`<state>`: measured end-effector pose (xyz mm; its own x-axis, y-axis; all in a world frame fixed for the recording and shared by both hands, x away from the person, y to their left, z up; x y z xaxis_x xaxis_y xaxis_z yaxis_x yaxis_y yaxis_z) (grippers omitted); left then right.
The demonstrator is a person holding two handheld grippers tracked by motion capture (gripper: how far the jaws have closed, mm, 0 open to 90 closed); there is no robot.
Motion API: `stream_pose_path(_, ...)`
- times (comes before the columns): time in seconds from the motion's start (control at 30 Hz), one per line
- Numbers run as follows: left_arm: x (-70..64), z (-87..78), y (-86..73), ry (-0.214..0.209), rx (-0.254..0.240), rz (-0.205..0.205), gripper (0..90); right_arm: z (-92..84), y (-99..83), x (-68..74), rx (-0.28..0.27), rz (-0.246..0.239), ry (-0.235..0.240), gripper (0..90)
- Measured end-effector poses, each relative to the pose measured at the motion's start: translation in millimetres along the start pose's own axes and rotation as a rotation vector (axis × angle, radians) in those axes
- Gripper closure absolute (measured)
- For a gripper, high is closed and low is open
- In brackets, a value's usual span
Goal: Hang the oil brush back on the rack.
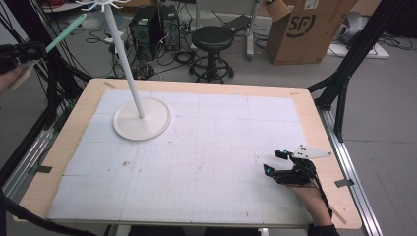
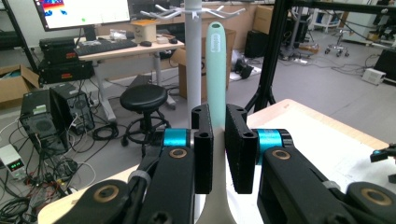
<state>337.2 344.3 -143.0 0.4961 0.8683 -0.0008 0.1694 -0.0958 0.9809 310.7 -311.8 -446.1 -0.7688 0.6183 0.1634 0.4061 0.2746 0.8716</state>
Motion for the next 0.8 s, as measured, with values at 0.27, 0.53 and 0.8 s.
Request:
stream_pose_path(0.27, 1.1, 0.3, 4.0, 0.000, -0.009, 0.005, 82.0, 0.5, -0.6, 0.0, 0.004, 0.002, 0.004, 20.6)
stream_pose_path(0.53, 5.7, -0.5, 8.3, 0.013, -0.004, 0.005, 82.0, 0.8, -0.9, -0.1, 0.006, 0.003, 0.004, 20.6)
stream_pose_path(0.8, 5.6, 4.2, 8.8, 0.021, 0.011, 0.013, 82.0, 0.9, -1.1, -0.1, 0.008, 0.003, 0.006, 20.6)
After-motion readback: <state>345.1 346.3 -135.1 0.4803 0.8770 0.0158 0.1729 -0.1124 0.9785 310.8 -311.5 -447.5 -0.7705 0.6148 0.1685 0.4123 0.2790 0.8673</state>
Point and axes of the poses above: each handheld gripper's, and its own axes: z roughly forward along the jaws, y roughly out of its top, x roughly to its left, the point moved 3 cm from there along z, roughly forward along the jaws, and after that the axes turned 7 degrees about y, right-handed, at the moved point
